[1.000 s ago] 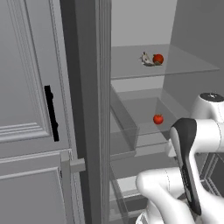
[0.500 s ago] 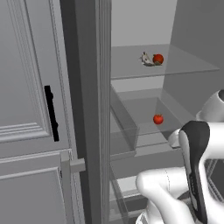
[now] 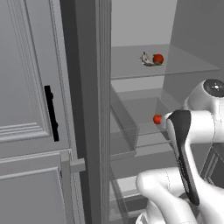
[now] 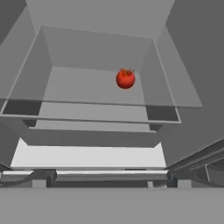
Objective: Place one tomato and one fish in each tupperware on the nearby counter, to pack two identical lunches.
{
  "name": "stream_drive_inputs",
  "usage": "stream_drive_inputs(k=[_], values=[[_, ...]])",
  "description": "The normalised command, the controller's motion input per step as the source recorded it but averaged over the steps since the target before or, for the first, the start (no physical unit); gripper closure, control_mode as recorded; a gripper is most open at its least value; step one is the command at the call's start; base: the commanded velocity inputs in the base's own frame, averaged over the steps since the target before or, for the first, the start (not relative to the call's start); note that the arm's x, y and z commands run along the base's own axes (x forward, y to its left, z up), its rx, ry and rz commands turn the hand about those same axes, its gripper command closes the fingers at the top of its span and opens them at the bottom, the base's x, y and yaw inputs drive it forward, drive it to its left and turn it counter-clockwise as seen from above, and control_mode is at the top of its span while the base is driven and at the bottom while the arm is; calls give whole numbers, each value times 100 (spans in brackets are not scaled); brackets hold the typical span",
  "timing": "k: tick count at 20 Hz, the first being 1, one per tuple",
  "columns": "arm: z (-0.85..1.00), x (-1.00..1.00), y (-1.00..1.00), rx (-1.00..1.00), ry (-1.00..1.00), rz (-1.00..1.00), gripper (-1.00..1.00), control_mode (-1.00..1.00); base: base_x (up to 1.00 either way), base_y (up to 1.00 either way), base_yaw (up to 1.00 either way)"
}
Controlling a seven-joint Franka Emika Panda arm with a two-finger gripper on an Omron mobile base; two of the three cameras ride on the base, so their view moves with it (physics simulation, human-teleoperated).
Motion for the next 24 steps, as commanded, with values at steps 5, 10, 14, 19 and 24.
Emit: stream_drive_inputs(k=[5,10,14,19,24], values=[[-66,100,-26,0,2,0,-100,-100,0,0,0],[-47,67,-47,0,0,0,-100,-100,0,0,0],[-14,71,-13,0,0,0,-100,-100,0,0,0],[-3,86,0,0,0,4,-100,-100,0,0,0],[-24,56,0,0,0,1,-100,-100,0,0,0]])
